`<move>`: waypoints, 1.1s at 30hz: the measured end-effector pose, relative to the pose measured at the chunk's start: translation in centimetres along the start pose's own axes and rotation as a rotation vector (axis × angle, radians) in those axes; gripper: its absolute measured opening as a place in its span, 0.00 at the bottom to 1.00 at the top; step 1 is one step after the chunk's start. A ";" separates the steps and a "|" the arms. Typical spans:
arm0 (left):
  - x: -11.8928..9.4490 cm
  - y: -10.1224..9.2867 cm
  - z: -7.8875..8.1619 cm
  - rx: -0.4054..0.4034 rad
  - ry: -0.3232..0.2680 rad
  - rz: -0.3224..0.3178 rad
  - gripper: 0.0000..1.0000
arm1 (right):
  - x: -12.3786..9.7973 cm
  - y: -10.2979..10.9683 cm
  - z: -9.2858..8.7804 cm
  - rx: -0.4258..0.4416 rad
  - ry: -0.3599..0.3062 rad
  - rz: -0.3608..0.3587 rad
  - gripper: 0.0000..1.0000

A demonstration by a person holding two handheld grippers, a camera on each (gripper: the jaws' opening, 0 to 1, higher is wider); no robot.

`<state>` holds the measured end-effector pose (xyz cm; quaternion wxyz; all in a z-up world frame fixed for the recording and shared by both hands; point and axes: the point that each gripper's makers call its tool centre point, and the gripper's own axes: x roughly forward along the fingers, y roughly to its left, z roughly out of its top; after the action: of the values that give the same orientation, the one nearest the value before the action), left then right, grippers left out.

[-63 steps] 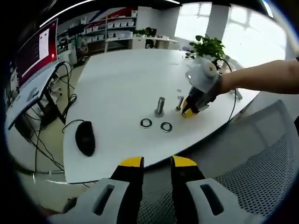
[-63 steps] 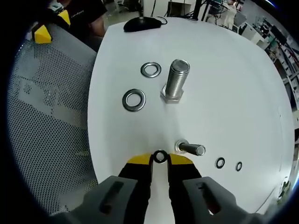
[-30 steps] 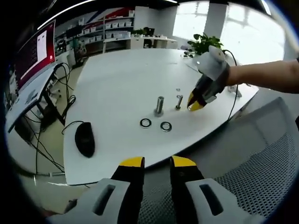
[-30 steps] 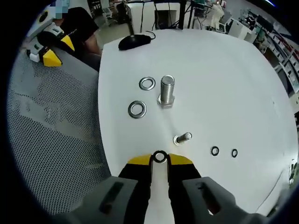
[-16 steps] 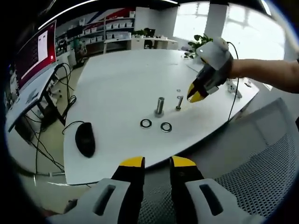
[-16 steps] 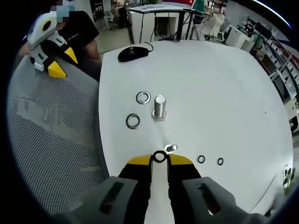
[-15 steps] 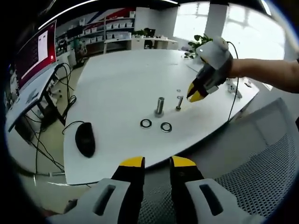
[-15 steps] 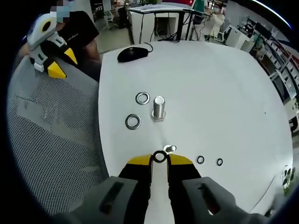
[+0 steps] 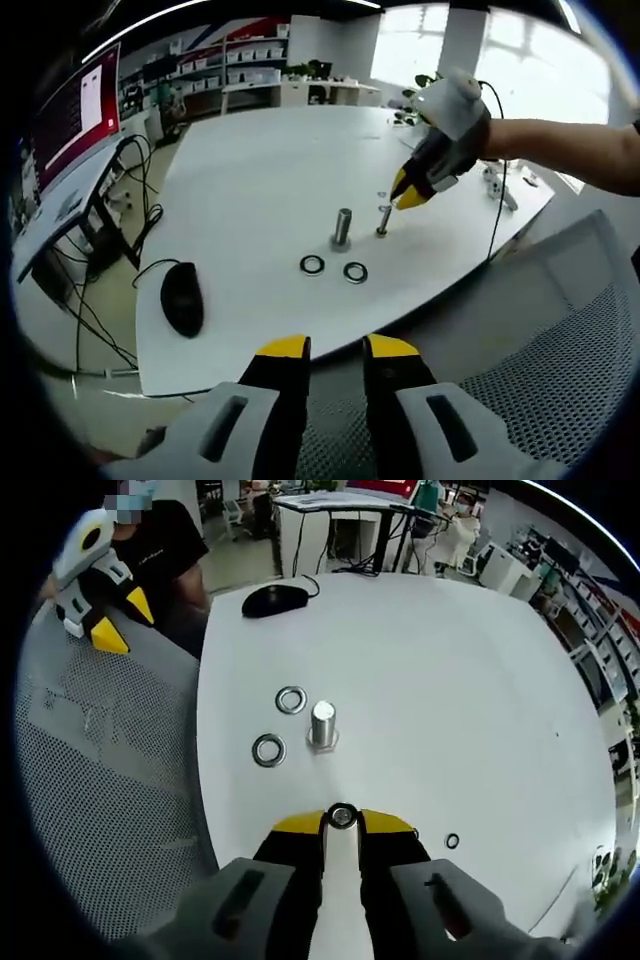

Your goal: Place the washer onto the threaded stud by aligning its center hole with the stud, sliding it down to the base, and recovering from edge contact or off-axis alignment until the washer reaches the visible bottom stop.

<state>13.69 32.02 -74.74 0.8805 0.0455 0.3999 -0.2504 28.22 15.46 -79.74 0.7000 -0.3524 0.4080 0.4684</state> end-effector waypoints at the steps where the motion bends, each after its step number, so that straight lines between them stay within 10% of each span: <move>1: 0.0 0.1 0.0 0.000 0.000 0.000 0.19 | 0.1 0.0 0.0 -0.009 0.006 0.000 0.14; 33: 0.2 0.7 -0.2 -0.011 -0.005 0.006 0.19 | 1.7 0.0 -0.8 -0.015 0.063 0.029 0.14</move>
<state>14.02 32.65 -75.10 0.8825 0.0412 0.3990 -0.2457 28.43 15.39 -81.64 0.6773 -0.3663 0.4311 0.4704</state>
